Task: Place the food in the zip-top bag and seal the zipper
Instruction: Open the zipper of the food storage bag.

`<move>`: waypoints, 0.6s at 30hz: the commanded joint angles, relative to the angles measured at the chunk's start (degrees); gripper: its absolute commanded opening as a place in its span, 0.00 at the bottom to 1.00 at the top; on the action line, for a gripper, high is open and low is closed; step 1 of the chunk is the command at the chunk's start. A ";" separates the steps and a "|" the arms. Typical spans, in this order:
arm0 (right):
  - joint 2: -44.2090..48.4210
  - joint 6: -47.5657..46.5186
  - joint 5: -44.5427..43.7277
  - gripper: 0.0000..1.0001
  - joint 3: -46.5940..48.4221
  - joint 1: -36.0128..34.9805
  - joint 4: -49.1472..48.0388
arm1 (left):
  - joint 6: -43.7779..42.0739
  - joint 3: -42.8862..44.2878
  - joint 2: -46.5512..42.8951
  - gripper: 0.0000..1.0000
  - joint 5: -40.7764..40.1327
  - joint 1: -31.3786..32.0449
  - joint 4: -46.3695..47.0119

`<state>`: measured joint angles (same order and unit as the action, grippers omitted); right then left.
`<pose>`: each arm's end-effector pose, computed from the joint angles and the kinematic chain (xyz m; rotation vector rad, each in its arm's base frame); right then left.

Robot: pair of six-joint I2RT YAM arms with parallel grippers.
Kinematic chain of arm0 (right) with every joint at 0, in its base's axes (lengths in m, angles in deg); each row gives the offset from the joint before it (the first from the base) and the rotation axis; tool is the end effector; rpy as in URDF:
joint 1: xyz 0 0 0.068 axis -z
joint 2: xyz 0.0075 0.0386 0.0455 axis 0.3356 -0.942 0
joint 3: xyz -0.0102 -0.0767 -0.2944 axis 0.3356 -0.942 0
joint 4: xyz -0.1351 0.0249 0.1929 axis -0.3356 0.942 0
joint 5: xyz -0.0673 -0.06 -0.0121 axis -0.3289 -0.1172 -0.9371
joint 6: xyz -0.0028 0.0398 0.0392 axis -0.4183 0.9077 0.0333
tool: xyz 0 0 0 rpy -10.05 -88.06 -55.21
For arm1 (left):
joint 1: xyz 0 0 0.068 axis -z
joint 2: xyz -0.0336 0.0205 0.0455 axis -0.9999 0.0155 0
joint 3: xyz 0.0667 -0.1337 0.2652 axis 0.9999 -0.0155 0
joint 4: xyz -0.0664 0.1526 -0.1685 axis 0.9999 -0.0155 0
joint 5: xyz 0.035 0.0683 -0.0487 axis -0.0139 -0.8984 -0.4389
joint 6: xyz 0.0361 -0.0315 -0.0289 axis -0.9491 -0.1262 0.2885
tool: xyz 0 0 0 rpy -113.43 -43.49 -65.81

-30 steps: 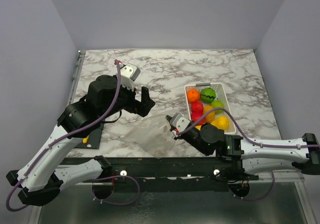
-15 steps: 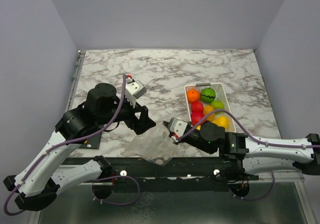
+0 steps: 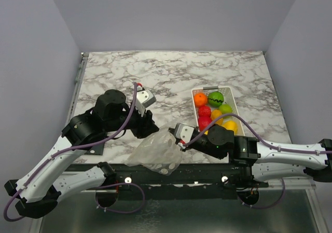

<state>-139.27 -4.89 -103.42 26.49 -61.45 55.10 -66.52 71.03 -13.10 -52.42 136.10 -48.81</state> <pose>0.0417 0.1838 0.3786 -1.2178 1.2265 0.4450 0.0664 -0.0895 0.4223 0.9437 1.9557 -0.8993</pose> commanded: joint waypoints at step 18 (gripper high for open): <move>2.35 0.00 2.14 0.01 1.36 -0.42 -0.19 | 0.96 -2.82 1.37 0.39 -0.79 1.26 0.49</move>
<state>-138.09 -4.92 -101.98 26.49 -61.45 55.99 -66.32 69.08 -11.62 -52.97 136.84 -48.79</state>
